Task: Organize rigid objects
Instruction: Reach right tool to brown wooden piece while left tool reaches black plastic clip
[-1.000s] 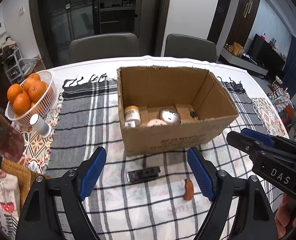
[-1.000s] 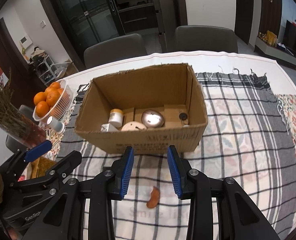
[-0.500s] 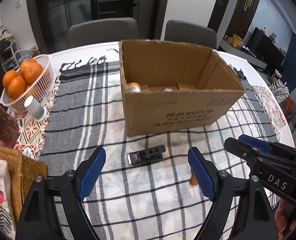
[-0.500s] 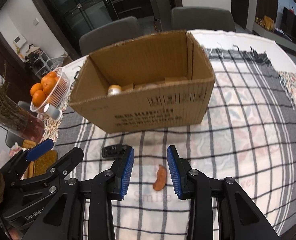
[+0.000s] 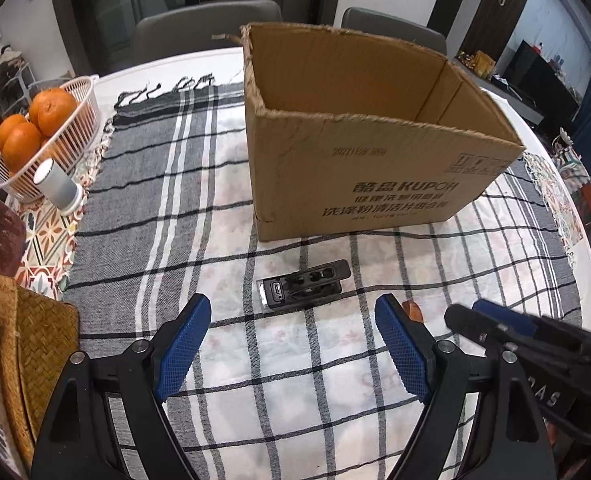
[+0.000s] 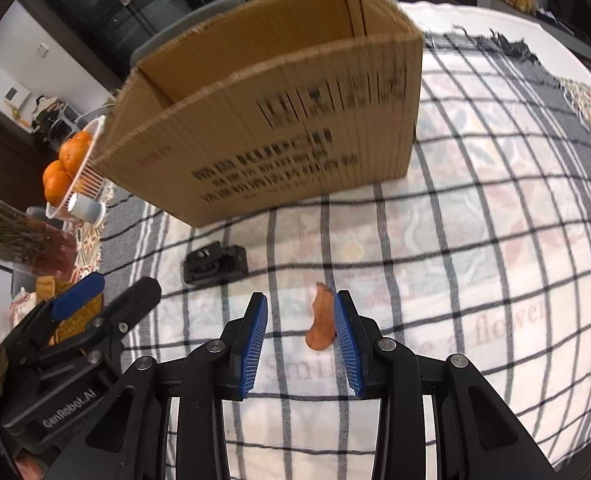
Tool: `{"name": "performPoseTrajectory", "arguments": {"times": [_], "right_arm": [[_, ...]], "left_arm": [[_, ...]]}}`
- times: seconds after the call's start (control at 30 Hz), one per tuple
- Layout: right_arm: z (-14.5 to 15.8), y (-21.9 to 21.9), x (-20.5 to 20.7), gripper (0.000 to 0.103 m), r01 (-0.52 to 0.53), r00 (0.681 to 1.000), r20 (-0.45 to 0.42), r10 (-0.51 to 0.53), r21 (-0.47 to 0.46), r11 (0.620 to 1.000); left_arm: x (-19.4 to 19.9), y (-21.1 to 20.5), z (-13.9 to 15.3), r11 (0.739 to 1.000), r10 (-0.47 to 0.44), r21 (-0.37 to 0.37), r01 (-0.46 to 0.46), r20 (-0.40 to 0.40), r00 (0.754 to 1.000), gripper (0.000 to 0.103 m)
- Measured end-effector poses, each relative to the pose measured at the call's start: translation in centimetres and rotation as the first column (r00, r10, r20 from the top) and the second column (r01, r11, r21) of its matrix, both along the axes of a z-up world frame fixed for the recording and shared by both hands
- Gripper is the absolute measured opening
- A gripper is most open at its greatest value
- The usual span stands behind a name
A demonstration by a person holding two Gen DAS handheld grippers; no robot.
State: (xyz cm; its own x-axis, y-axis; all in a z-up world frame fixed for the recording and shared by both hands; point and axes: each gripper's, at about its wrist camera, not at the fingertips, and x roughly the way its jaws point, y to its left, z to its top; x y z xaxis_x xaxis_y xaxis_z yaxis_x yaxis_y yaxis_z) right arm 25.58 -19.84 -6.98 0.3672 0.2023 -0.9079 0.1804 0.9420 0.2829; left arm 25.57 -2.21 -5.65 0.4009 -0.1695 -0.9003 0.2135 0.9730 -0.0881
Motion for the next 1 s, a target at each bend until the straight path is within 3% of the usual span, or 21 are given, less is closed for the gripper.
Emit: {"name": "performPoseTrajectory", "arguments": {"times": [0.4,1.0], "right_arm": [[-3.5,0.4,0.5,0.036,0.032,0.997,-0.076,-0.030,0.026,0.999],[-5.6,1.1,1.3,0.036,0.051,0.996,-0.077,-0.050,0.012,0.999]], "left_arm": [[2.0,-0.5,-3.7,0.999,0.022,-0.039,-0.026,-0.117,0.993,0.085],[4.2,-1.8,-7.0,0.998,0.063,-0.006,-0.065,-0.176,0.982,0.087]]}}
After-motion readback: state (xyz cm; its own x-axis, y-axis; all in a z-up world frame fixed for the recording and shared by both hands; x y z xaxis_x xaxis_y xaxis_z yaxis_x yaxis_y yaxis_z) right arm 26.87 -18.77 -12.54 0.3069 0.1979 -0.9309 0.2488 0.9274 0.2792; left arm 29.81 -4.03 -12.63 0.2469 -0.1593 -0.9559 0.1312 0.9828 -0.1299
